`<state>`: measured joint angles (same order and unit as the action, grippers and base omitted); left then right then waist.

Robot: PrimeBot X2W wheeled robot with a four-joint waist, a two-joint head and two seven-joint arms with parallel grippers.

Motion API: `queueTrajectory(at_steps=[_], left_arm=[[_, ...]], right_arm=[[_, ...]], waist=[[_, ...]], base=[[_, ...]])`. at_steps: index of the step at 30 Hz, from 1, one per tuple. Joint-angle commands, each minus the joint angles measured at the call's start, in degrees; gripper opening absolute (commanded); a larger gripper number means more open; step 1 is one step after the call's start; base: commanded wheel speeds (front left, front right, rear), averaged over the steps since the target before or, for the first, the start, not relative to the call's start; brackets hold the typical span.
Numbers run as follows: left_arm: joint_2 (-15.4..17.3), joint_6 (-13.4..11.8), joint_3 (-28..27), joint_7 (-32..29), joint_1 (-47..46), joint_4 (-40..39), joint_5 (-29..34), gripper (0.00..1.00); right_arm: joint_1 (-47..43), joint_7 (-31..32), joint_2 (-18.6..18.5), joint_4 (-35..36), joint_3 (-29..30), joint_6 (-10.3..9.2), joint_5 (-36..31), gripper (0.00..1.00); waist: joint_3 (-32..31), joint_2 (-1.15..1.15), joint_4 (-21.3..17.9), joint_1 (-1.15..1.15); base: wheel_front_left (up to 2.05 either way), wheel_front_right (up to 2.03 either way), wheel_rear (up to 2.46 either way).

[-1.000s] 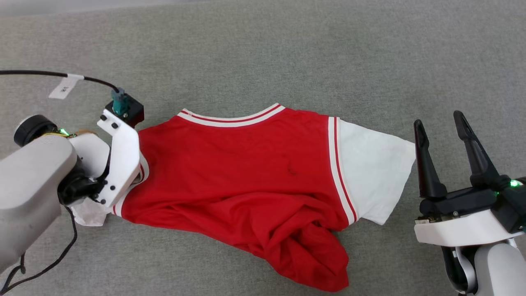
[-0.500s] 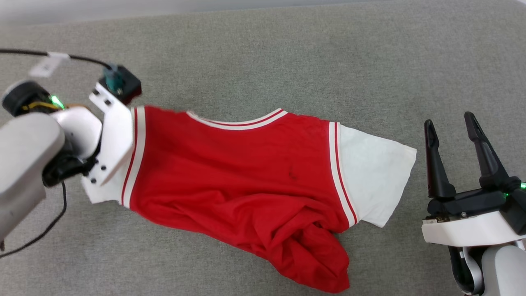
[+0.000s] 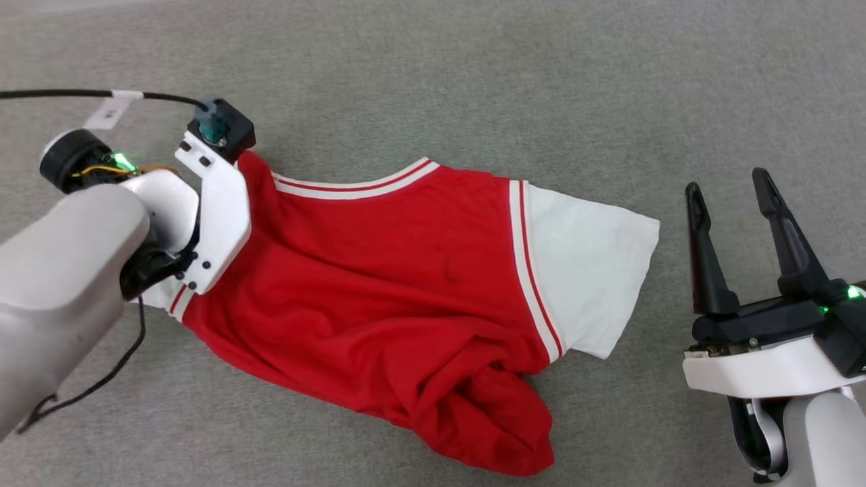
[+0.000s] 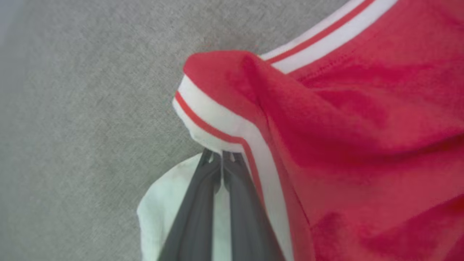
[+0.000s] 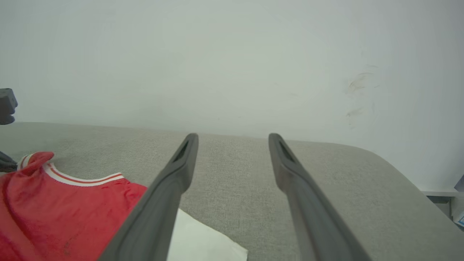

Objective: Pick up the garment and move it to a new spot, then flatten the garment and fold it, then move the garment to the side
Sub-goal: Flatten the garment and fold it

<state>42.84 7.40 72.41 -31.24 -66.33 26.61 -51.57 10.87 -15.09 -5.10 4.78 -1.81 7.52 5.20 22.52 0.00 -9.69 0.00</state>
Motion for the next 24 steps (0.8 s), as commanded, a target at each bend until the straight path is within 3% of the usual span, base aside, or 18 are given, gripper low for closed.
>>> queueTrajectory(at_steps=[1, 6, 7, 8, 15, 19, 24], left_arm=[[-0.87, -0.01, 0.35, -0.20, 0.89, 1.21, 0.20, 0.00], [-2.00, -0.04, 1.35, -1.19, 2.55, 5.30, 1.43, 0.00], [-1.85, -0.09, 1.37, -0.54, 2.46, 5.75, 1.85, 0.24], [-1.76, -0.10, 1.32, 0.63, 2.11, 5.90, 2.36, 1.00], [-1.10, -1.15, -1.28, 15.41, 0.26, 6.05, 4.64, 1.00], [-0.26, -5.87, -4.70, 27.06, 2.47, 4.41, 5.43, 1.00], [0.59, -14.50, -8.93, 40.21, 8.11, -0.06, 5.09, 1.00]], right_arm=[[0.81, -0.11, 0.42, 0.01, 0.11, -0.06, 0.03, 1.00], [1.00, -0.11, 0.69, -0.39, 0.49, -0.06, -0.09, 1.00], [0.82, -0.11, 0.76, -0.46, 0.56, -0.06, -0.16, 1.00], [0.61, -0.11, 0.82, -0.47, 0.57, -0.06, -0.15, 1.00], [-0.34, -0.11, 0.19, -0.79, 1.32, -0.06, -0.38, 1.00], [0.23, -0.11, -1.55, -0.29, 2.90, -0.06, -0.61, 1.00], [2.96, -0.11, -6.20, 0.07, 4.27, -0.06, -0.49, 1.00]], waist=[[0.92, 0.00, -1.04, 0.00], [0.83, 0.00, -1.46, 0.00], [0.58, 0.00, -1.35, 0.00], [0.29, 0.00, -1.18, 0.00], [-3.55, 0.00, 0.89, 0.00], [-5.96, 0.00, 2.40, 0.00], [-8.27, 0.00, 4.27, 0.00]], base=[[0.00, 0.00, 0.00], [0.00, 0.00, 0.00], [0.00, 0.00, 0.00], [0.00, 0.00, 0.00], [0.00, 0.00, 0.00], [0.00, 0.00, 0.00], [0.00, 0.00, 0.00]])
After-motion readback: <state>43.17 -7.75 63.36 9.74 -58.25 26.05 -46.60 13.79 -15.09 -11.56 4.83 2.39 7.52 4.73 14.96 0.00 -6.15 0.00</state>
